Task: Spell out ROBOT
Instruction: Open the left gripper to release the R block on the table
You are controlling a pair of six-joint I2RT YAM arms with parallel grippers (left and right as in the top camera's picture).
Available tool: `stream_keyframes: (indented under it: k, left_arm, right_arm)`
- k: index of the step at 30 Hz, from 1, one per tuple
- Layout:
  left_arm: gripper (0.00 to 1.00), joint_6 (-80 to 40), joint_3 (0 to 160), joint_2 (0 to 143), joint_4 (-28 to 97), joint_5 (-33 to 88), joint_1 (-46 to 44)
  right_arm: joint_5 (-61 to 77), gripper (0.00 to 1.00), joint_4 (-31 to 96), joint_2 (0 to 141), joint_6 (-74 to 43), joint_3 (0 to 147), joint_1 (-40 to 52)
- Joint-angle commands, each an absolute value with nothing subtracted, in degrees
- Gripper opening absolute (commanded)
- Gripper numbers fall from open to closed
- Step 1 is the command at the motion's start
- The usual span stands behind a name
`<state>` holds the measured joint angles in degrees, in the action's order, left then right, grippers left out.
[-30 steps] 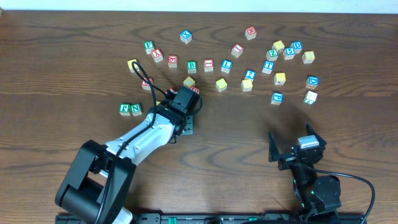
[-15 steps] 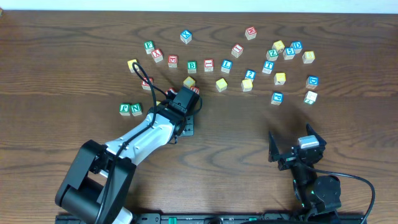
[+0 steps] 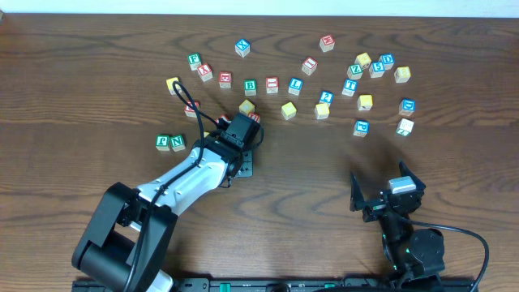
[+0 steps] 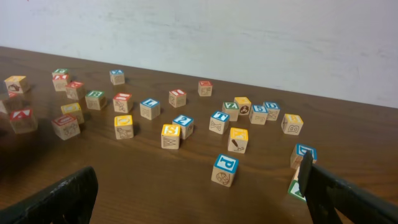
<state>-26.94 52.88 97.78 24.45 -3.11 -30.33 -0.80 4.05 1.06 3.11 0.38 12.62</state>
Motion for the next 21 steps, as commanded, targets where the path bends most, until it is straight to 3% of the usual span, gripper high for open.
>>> stream_keyframes:
  k: [1, 6, 12, 17, 21]
  left_arm:
    - [0.36, -26.2, 52.7, 98.5, 24.8, -3.0, -30.3]
    - [0.49, -26.2, 52.7, 98.5, 24.7, -3.0, -30.3]
    - [0.5, -23.6, 56.0, 96.3, 26.7, -3.1, -30.3]
    - [0.67, -13.2, 63.6, 88.9, 33.4, -3.1, -30.2]
    - [0.7, -6.2, 70.0, 84.9, 39.9, -3.8, -28.4]
  right_arm:
    - [-0.5, 0.99, 4.3, 0.8, 2.2, 0.3, 13.0]
    - [-0.5, 0.99, 4.3, 0.8, 2.2, 0.3, 13.0]
    - [-0.5, 0.99, 4.3, 0.8, 2.2, 0.3, 13.0]
    - [-0.5, 0.99, 4.3, 0.8, 2.2, 0.3, 13.0]
    - [-0.5, 0.99, 4.3, 0.8, 2.2, 0.3, 13.0]
